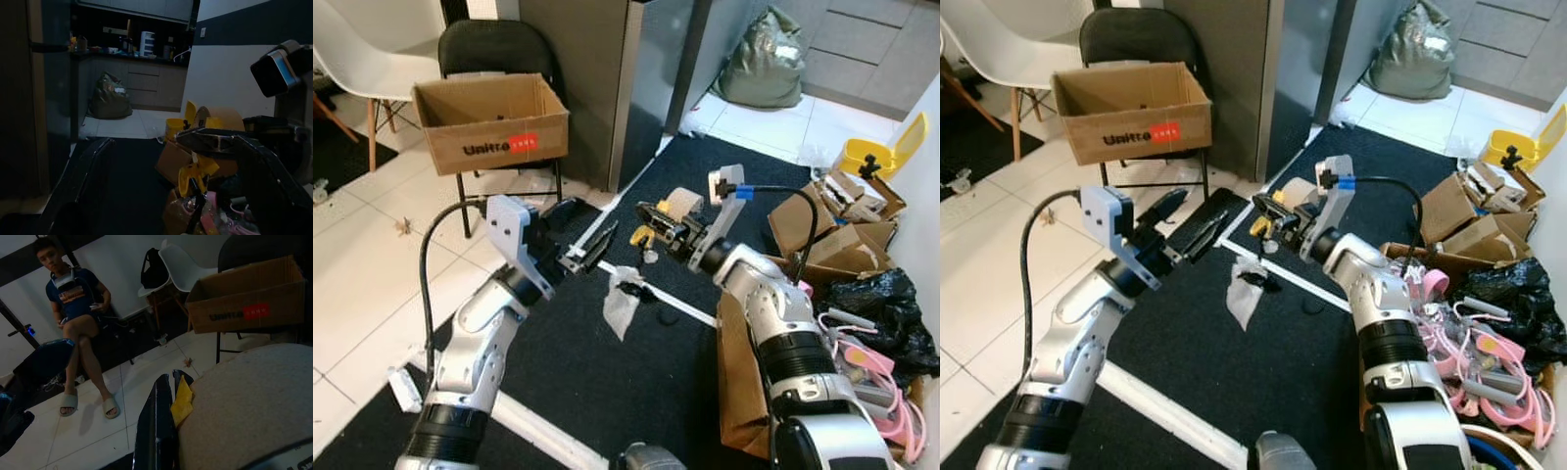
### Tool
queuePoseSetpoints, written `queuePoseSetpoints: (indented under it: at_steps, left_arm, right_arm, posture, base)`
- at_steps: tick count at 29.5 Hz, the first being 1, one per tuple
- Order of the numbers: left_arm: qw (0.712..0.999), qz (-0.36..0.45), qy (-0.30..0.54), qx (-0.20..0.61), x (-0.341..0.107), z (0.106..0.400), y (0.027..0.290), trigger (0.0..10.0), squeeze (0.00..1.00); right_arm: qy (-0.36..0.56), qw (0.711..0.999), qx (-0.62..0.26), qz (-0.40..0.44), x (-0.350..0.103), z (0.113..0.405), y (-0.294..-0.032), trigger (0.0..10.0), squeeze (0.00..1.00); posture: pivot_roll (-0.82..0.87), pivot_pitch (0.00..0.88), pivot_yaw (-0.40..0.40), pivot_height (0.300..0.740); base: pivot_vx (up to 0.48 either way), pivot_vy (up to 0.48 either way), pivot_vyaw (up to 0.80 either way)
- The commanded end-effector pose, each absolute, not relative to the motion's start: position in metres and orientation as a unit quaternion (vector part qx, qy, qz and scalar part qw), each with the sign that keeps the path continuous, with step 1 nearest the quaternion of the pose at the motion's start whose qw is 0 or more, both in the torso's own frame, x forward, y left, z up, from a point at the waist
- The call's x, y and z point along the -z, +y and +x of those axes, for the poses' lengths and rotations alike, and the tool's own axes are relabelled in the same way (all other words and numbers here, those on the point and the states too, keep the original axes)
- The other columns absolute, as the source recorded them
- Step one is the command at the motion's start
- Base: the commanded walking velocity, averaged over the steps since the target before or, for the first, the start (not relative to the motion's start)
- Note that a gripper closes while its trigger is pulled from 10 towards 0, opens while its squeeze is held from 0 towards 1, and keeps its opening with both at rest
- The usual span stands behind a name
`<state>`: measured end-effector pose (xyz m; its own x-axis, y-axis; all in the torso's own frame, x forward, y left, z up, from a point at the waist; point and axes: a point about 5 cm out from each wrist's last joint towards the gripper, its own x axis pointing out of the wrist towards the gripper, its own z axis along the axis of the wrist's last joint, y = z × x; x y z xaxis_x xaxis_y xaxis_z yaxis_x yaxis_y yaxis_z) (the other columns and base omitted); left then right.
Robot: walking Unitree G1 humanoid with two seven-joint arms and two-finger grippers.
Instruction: Picking trash to rubbish bin
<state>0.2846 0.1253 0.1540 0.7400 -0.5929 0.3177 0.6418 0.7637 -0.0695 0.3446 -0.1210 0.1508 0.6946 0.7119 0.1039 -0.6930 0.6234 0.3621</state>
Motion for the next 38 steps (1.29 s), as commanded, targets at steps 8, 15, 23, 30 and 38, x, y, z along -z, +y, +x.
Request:
queuePoseSetpoints:
  at_steps: [8, 15, 23, 30, 38]
  left_arm:
    - [0.927, -0.100, -0.149, 0.328, -0.1571, 0.2844, 0.1281, 10.0, 0.00]
    - [0.927, -0.104, -0.149, 0.327, -0.1571, 0.2842, 0.1281, 10.0, 0.00]
    - [0.926, -0.107, -0.149, 0.329, -0.1570, 0.2842, 0.1276, 10.0, 0.00]
    - [0.925, -0.111, -0.147, 0.333, -0.1561, 0.2837, 0.1264, 10.0, 0.00]
    - [0.924, -0.114, -0.145, 0.335, -0.1549, 0.2839, 0.1254, 10.0, 0.00]
  right_arm:
    - [0.010, 0.903, -0.390, 0.183, -0.1567, 0.3455, -0.1230, 10.0, 0.00]
    - [0.008, 0.903, -0.389, 0.183, -0.1570, 0.3454, -0.1231, 10.0, 0.00]
    - [0.008, 0.903, -0.389, 0.182, -0.1568, 0.3455, -0.1235, 10.0, 0.00]
    - [0.008, 0.903, -0.389, 0.181, -0.1561, 0.3449, -0.1237, 10.0, 0.00]
    - [0.008, 0.903, -0.389, 0.181, -0.1552, 0.3449, -0.1240, 10.0, 0.00]
  posture:
    - [-0.04, 0.000, -0.043, 0.740]
    - [-0.04, 0.000, -0.043, 0.740]
    - [-0.04, 0.000, -0.043, 0.740]
    - [-0.04, 0.000, -0.045, 0.740]
    - [-0.04, 0.000, -0.047, 0.740]
  base:
    - [0.316, 0.000, 0.00]
    - [0.322, 0.000, 0.00]
    - [0.335, 0.000, 0.00]
    - [0.480, 0.000, 0.00]
    - [0.480, 0.000, 0.00]
